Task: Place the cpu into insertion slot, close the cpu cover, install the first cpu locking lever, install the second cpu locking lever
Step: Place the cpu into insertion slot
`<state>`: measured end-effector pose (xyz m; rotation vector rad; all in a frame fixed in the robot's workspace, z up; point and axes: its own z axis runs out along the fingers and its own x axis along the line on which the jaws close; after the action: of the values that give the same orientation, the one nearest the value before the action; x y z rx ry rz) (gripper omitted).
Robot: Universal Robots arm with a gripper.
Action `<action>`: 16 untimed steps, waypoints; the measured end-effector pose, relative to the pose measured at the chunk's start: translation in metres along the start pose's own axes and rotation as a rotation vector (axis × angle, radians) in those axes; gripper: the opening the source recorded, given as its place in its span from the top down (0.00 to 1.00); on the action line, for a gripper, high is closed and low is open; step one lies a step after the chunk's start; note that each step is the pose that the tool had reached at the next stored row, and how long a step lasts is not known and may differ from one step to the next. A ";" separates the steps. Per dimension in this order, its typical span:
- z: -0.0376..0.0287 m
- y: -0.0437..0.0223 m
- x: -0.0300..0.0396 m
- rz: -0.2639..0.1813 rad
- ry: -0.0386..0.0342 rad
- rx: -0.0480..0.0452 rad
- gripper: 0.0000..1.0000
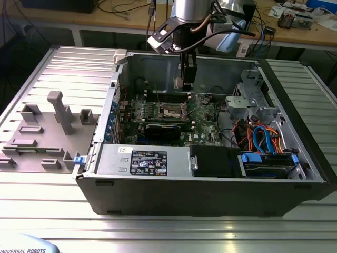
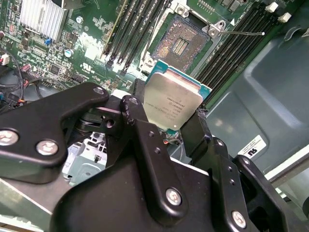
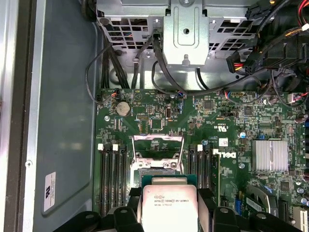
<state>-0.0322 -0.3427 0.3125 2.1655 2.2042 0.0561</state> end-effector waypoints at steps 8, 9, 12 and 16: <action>0.0129 -0.0037 0.0026 -0.001 0.0000 -0.0011 0.46; 0.0150 -0.0061 0.0031 -0.002 0.0000 -0.0040 0.46; 0.0183 -0.0121 0.0035 -0.002 -0.0004 -0.0179 0.46; 0.0274 -0.0161 0.0062 -0.001 -0.0006 -0.0284 0.46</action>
<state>-0.0467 -0.3371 0.2842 2.1496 2.1904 0.0862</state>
